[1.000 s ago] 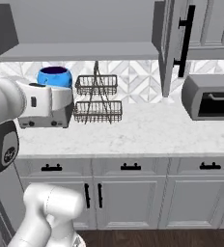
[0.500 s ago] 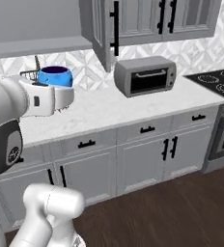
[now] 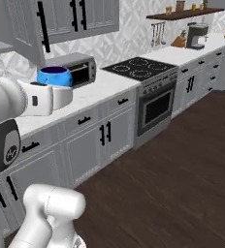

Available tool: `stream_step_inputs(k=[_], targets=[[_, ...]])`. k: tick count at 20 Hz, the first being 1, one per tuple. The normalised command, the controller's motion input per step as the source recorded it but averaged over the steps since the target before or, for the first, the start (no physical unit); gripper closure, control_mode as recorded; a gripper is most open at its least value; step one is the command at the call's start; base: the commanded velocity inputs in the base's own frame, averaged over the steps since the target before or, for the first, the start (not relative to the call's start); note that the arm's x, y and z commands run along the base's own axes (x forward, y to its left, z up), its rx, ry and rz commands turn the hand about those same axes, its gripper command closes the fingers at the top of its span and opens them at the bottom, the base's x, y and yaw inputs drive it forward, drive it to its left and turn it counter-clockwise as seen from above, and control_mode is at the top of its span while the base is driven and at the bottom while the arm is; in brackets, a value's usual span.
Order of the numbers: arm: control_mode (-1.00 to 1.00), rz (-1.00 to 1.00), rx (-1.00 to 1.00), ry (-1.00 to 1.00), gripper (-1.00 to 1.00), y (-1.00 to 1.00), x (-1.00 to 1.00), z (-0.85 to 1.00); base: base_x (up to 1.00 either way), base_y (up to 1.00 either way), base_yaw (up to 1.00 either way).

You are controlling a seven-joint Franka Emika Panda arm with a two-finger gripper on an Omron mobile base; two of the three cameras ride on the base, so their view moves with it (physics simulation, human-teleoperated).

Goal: Gather all objects into one cabinet and sort the glasses and bowls to opposite sides.

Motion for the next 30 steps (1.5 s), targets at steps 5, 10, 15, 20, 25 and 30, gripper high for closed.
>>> stream_step_inputs(k=[5,10,15,20,25,30], targets=[[1.00,0.00,0.00,0.00,1.00,0.00,0.00,0.00,-0.19,-0.52,-0.55],[1.00,0.00,0.00,0.00,1.00,0.00,0.00,0.00,-0.19,-0.37,-0.51],[1.00,0.00,0.00,0.00,1.00,0.00,0.00,0.00,-0.05,-0.26,-0.54],[1.00,0.00,0.00,0.00,1.00,0.00,0.00,0.00,-0.13,-0.38,-0.53],[1.00,0.00,0.00,0.00,1.00,0.00,0.00,0.00,-0.26,-0.40,-0.50],[1.00,0.00,0.00,0.00,1.00,0.00,0.00,0.00,-0.05,-0.35,-0.51]])
